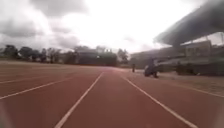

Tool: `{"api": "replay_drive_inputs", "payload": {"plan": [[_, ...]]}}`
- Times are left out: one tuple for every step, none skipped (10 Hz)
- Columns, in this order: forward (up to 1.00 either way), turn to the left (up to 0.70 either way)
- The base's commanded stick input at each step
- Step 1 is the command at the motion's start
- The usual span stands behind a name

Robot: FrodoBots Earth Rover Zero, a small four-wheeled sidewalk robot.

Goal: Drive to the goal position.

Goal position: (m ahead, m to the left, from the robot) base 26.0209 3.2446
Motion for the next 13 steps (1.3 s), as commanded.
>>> {"api": "replay_drive_inputs", "payload": {"plan": [[0.85,-0.34],[0.85,-0.34],[0.85,-0.34],[0.85,-0.34],[0.85,-0.34],[0.85,-0.34],[0.85,-0.34],[0.85,-0.34],[0.85,0.0],[0.85,0.0],[0.85,0.0],[0.85,0.0],[0.85,0.0]]}}
